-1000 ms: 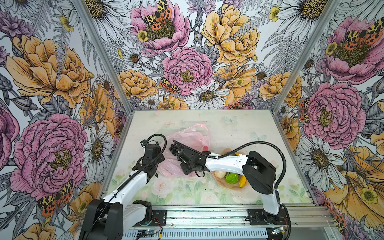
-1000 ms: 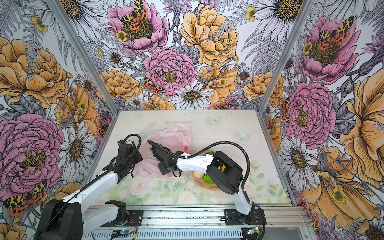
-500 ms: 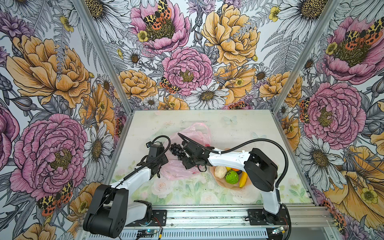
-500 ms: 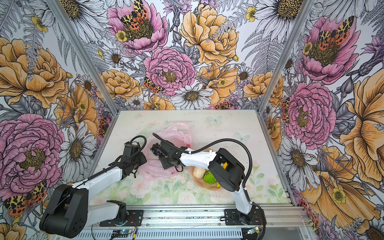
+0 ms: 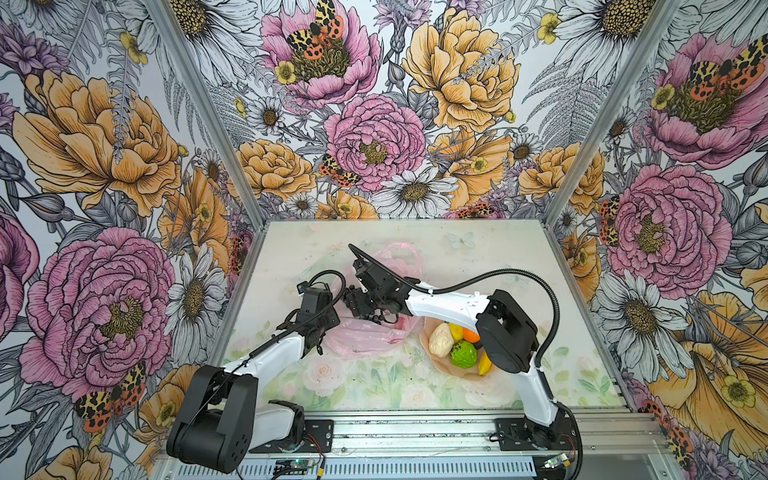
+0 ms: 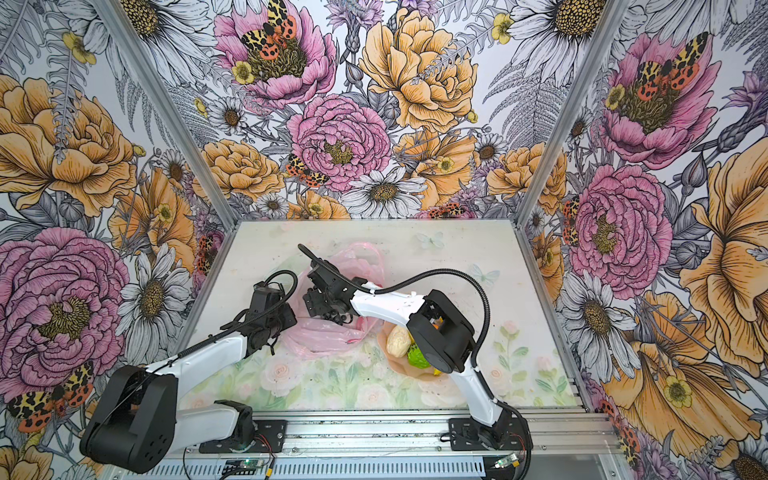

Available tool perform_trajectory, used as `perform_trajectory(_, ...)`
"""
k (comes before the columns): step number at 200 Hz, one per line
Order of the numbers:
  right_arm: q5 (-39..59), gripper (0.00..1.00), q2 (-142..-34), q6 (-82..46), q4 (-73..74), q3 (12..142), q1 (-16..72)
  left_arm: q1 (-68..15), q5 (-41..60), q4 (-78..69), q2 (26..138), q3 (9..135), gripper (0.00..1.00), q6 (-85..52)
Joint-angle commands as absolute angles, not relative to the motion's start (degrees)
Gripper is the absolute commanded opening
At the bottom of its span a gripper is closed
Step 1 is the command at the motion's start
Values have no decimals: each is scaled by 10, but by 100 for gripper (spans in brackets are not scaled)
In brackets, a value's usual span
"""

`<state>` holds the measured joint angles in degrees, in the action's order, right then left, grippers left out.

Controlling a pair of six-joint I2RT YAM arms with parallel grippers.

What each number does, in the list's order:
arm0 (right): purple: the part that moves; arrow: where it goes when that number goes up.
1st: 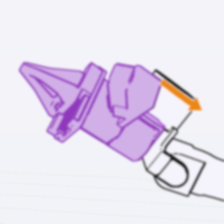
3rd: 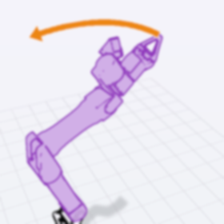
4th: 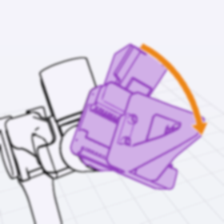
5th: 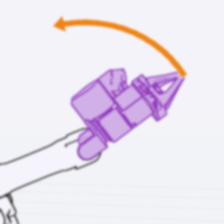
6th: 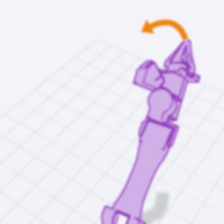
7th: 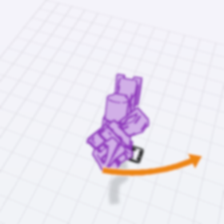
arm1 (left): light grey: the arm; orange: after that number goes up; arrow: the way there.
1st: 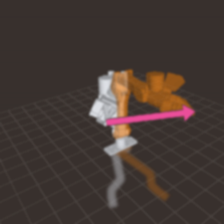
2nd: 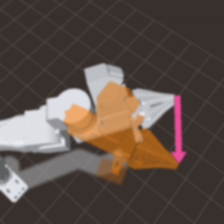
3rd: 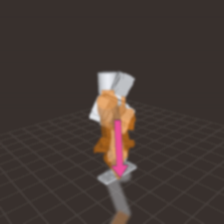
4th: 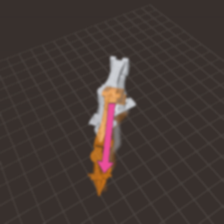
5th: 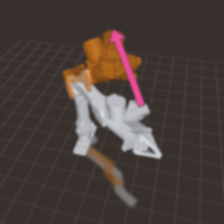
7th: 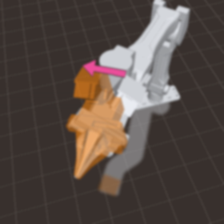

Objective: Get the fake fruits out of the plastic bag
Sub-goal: 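Lower the open right gripper into the bag over the black grapes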

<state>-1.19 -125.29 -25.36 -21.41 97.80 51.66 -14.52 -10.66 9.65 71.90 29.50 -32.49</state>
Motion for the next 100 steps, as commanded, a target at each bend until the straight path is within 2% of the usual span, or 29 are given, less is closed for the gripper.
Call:
perform_trajectory(1, -14, 85, -1293, -228, -214, 1016, 506, -150, -109, 76, 723, 308, 10, -311)
perform_trajectory(51, 5, 86, -1342, -205, -214, 1055, 506, -150, -114, 74, 722, 308, 10, -309)
perform_trajectory(100, -18, 81, -1381, -193, -218, 1080, 510, -153, -111, 69, 730, 310, 10, -306)
